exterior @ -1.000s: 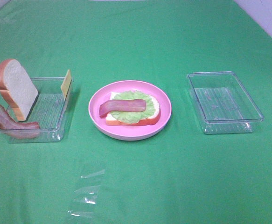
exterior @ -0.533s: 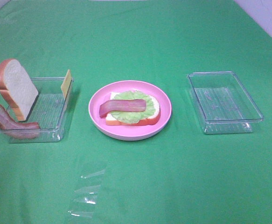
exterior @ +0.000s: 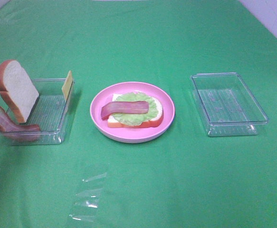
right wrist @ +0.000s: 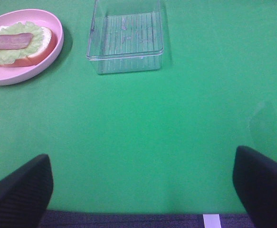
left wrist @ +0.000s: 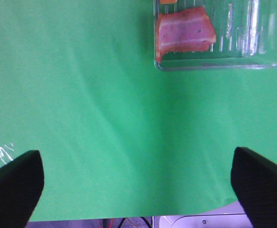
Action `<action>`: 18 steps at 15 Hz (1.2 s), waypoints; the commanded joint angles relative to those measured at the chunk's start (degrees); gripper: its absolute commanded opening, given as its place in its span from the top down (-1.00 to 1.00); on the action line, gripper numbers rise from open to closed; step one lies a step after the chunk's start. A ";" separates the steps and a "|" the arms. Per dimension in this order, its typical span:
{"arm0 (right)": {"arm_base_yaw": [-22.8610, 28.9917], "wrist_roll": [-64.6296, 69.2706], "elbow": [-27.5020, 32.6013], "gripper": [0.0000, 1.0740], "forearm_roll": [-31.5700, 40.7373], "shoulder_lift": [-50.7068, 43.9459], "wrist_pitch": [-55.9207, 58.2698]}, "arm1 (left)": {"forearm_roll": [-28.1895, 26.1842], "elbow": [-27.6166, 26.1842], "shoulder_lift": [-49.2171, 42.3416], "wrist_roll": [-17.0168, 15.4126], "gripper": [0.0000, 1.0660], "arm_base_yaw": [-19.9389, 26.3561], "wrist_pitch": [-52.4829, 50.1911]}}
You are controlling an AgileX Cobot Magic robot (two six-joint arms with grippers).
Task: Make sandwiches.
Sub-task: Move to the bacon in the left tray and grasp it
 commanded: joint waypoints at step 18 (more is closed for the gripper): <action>-0.34 -0.40 0.06 -0.82 0.00 -1.55 -0.34 | 0.69 -2.92 18.68 -1.43 -0.92 -4.07 -11.86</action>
